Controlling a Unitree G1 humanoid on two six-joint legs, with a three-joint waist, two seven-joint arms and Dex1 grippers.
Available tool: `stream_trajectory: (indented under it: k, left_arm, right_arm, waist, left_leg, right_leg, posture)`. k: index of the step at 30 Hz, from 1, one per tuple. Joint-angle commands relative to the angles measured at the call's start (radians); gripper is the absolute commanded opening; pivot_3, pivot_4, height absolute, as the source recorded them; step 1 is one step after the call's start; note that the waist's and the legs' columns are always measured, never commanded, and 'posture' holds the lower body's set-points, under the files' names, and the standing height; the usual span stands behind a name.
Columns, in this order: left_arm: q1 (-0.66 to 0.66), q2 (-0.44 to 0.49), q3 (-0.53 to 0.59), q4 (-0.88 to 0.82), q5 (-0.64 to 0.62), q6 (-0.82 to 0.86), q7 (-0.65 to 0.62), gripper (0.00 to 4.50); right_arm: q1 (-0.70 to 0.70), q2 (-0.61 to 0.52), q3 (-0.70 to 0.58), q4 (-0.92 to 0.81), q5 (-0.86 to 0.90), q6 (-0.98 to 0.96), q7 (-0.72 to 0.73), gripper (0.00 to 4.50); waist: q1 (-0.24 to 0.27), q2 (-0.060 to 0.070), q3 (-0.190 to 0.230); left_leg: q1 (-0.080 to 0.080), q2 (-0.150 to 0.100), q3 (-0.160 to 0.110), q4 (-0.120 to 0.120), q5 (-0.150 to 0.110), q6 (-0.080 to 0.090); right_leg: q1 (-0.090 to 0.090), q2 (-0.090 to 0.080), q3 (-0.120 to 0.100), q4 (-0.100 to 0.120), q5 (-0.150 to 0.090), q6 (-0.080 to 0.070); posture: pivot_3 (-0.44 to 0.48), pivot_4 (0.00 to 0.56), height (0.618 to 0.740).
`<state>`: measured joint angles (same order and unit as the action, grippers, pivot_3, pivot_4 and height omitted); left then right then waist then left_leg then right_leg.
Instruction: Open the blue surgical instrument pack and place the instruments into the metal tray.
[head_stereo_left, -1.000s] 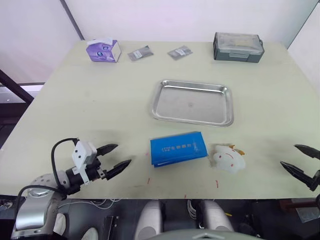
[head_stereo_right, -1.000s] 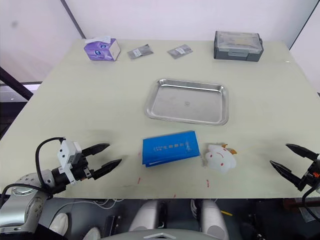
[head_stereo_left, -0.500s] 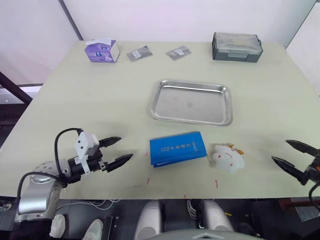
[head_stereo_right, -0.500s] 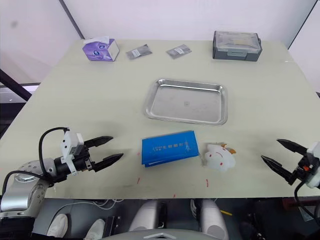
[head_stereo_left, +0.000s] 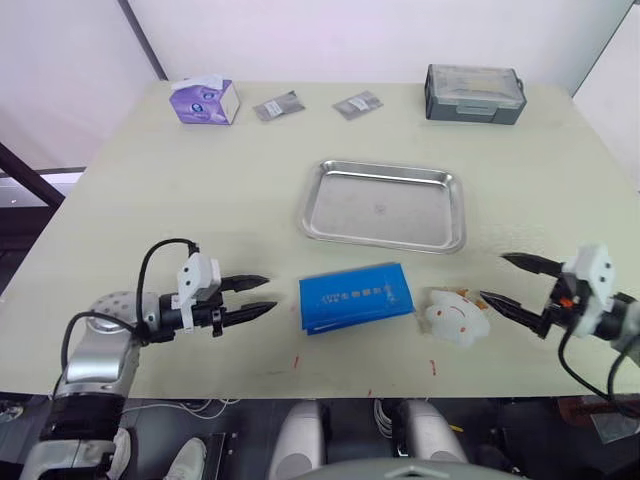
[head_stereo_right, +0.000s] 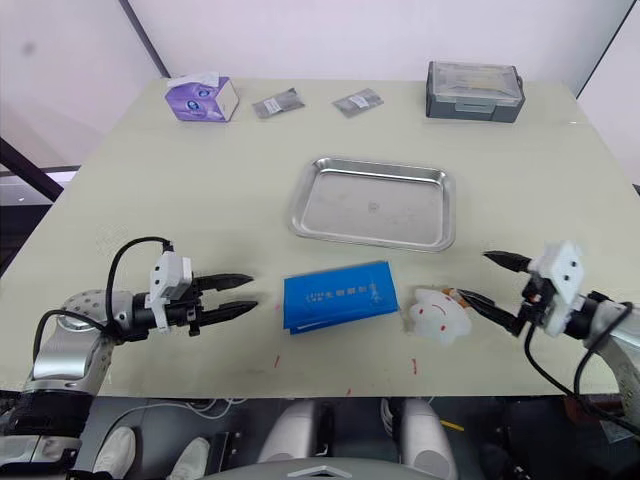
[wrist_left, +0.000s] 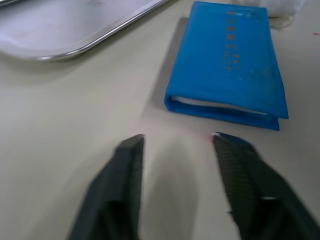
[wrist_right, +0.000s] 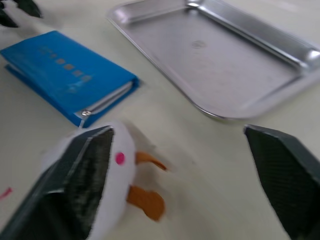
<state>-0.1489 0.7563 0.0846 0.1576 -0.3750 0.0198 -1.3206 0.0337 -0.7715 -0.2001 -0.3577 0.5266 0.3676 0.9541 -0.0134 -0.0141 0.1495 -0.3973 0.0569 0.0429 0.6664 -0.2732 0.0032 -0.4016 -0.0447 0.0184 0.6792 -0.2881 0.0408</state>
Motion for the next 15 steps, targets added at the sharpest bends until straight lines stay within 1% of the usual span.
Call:
stream_trajectory:
  k: [1, 2, 3, 4, 6, 7, 11, 15]
  left_arm:
    - [-0.015, 0.004, -0.01, 0.025, 0.011, -0.044, -0.032, 0.92]
    - [-0.02, 0.004, -0.017, 0.032, 0.012, -0.051, -0.041, 0.34]
    - [-0.024, 0.006, -0.023, 0.035, 0.011, -0.052, -0.049, 0.17]
    - [-0.028, 0.007, -0.029, 0.037, 0.012, -0.054, -0.06, 0.0]
    - [-0.035, 0.009, -0.038, 0.044, 0.016, -0.06, -0.076, 0.0]
    - [-0.038, 0.01, -0.043, 0.048, 0.019, -0.064, -0.08, 0.0]
    - [-0.061, 0.01, -0.073, 0.065, 0.038, -0.086, -0.108, 0.0]
    - [-0.074, 0.011, -0.099, 0.055, 0.034, -0.061, -0.134, 0.0]
  right_arm:
    - [-0.049, -0.019, 0.05, -0.033, -0.007, 0.036, 0.007, 2.67]
    - [-0.073, -0.02, 0.076, -0.031, -0.017, 0.043, 0.01, 2.12]
    - [-0.095, -0.022, 0.101, -0.027, -0.023, 0.053, 0.017, 1.89]
    - [-0.118, -0.025, 0.127, -0.02, -0.03, 0.062, 0.027, 1.33]
    - [-0.148, -0.031, 0.166, -0.004, -0.05, 0.064, 0.045, 0.34]
    - [-0.158, -0.034, 0.181, 0.004, -0.064, 0.059, 0.051, 0.06]
    - [-0.224, -0.047, 0.289, 0.074, -0.171, 0.008, 0.09, 0.06]
    - [-0.286, -0.026, 0.338, 0.131, -0.218, -0.003, 0.095, 0.06]
  waist:
    - [0.001, 0.0, 0.0]
    - [0.0, 0.0, 0.0]
    - [-0.001, 0.0, 0.0]
    - [-0.001, 0.0, 0.0]
    - [0.001, 0.0, 0.0]
    - [0.002, 0.0, 0.0]
    - [0.003, 0.0, 0.0]
    - [0.001, 0.0, 0.0]
  left_leg:
    - [-0.001, 0.0, 0.0, 0.0, 0.0, 0.0]
    - [-0.001, 0.0, 0.0, 0.0, 0.0, 0.0]
    - [-0.001, 0.0, 0.0, 0.0, 0.0, 0.001]
    - [-0.001, 0.0, 0.0, 0.001, 0.0, 0.001]
    - [-0.001, 0.0, -0.001, 0.001, -0.001, 0.001]
    - [-0.001, 0.0, -0.001, 0.001, -0.001, 0.001]
    - [-0.002, 0.0, -0.001, 0.002, -0.001, 0.003]
    - [-0.002, 0.0, -0.001, 0.002, -0.001, 0.003]
  right_leg:
    - [0.0, 0.0, 0.0, 0.0, 0.0, 0.0]
    - [0.0, 0.0, 0.0, 0.0, 0.0, 0.0]
    - [0.0, 0.0, 0.0, 0.0, 0.0, 0.0]
    - [0.0, 0.0, 0.0, 0.0, 0.0, 0.0]
    - [0.0, 0.0, -0.001, 0.0, 0.0, 0.0]
    - [0.0, 0.0, -0.001, 0.0, 0.0, 0.0]
    - [0.0, 0.0, -0.001, 0.0, 0.0, 0.0]
    - [0.0, 0.0, -0.001, 0.0, 0.0, 0.0]
  posture:
    - [0.0, 0.15, 0.738]
    - [0.0, 0.15, 0.738]
    - [0.0, 0.15, 0.738]
    - [0.0, 0.15, 0.738]
    - [0.0, 0.15, 0.738]
    - [0.0, 0.15, 0.738]
    - [0.0, 0.15, 0.738]
    - [0.0, 0.15, 0.738]
